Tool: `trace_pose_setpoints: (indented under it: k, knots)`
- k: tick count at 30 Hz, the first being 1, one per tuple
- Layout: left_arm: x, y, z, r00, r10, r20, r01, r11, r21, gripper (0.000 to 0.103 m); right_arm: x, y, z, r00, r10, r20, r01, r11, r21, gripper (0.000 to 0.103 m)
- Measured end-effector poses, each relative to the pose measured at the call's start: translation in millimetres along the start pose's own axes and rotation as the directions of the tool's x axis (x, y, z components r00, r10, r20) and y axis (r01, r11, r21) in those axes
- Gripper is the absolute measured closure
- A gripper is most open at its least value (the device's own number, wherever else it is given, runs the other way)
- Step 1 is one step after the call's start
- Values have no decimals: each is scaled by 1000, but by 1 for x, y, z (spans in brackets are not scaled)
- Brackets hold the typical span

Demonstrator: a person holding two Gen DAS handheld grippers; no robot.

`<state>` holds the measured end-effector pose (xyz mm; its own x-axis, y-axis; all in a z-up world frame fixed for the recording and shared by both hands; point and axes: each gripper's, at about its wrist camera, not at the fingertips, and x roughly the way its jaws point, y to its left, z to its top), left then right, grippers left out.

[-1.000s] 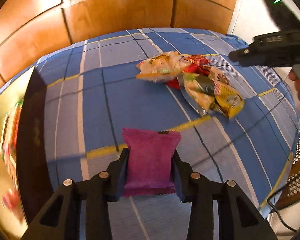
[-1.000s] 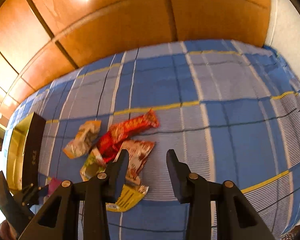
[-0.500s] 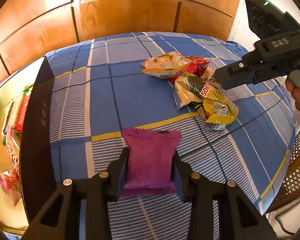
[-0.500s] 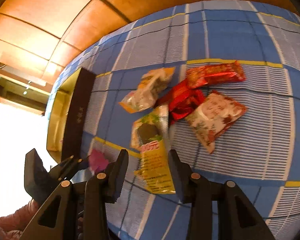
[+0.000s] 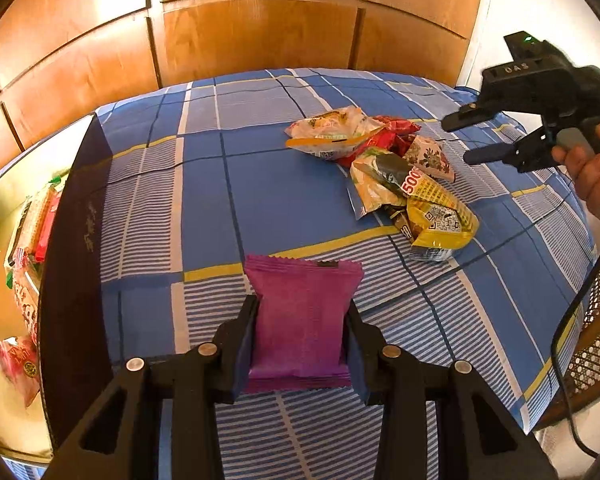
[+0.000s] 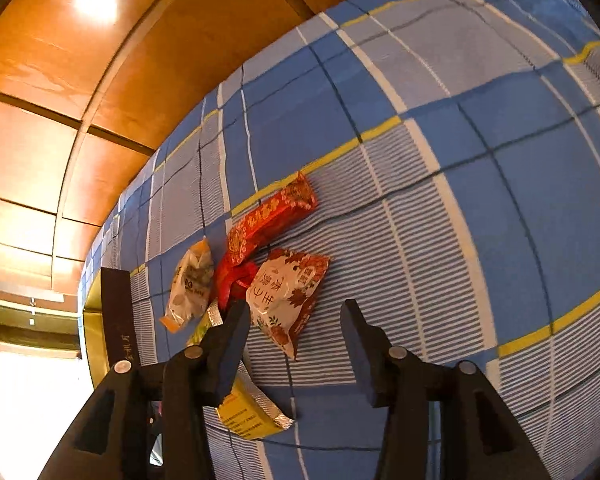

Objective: Organize snacks
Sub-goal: 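Hold the pink packet in the left tool while the right tool grasps a white-red printed packet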

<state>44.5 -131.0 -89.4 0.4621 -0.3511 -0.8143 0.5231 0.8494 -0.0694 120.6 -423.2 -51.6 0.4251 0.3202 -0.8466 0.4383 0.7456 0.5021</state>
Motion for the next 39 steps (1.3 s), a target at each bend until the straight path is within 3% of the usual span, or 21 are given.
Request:
trace_pose_setpoints:
  k: [2, 5, 9, 10, 11, 12, 13, 14, 17, 19, 25, 29, 34, 39]
  knots:
    - [0, 1, 0, 1000, -6, 2, 6, 1000, -1, 63, 7, 4, 1, 1000, -3, -1, 3, 1000, 7, 37]
    - [-1, 2, -1, 1000, -14, 6, 14, 1000, -6, 63, 13, 13, 3, 1000, -19, -6, 19, 1000, -8, 36]
    - [-1, 1, -1, 1000, -17, 9, 17, 1000, -10, 63, 31, 31, 6, 996, -91, -19, 89, 994, -61, 36]
    - [-1, 1, -1, 1000, -19, 11, 19, 1000, -11, 63, 36, 39, 6, 990, -143, -12, 141, 985, -104, 36]
    - [-1, 1, -1, 1000, -21, 11, 21, 1000, -11, 62, 38, 47, 6, 981, -195, 3, 193, 969, -155, 43]
    - [-1, 1, -1, 1000, -22, 12, 22, 1000, -11, 62, 40, 53, 6, 970, -241, 13, 239, 951, -198, 61]
    - [-1, 1, -1, 1000, -25, 13, 25, 1000, -12, 62, 42, 60, 4, 954, -301, 17, 295, 920, -259, 61]
    - [-1, 2, -1, 999, -30, 14, 30, 999, -15, 62, 42, 63, 3, 950, -313, 11, 302, 908, -289, 68]
    - [0, 2, 0, 999, -35, 17, 35, 999, -24, 62, 27, 61, 2, 945, -326, 11, 308, 882, -356, 70]
    - [0, 1, 0, 999, -29, 20, 30, 999, -21, 62, 21, 53, 1, 920, -391, 28, 367, 834, -412, 71]
    - [0, 1, -1, 999, -23, 22, 23, 1000, -21, 62, 23, 27, -2, 943, -334, 0, 304, 858, -415, 67]
    - [-1, 0, -1, 1000, -11, 24, 12, 1000, -20, 62, 26, 30, -2, 928, -372, 36, 347, 821, -454, 67]
    - [-2, 0, -1, 1000, -6, 21, 7, 1000, -17, 63, 25, 29, -2, 929, -369, 36, 345, 822, -453, 67]
    - [-2, -1, 1, 1000, 1, 14, -1, 1000, -11, 64, 36, 43, -13, 915, -397, 68, 377, 785, -491, 66]
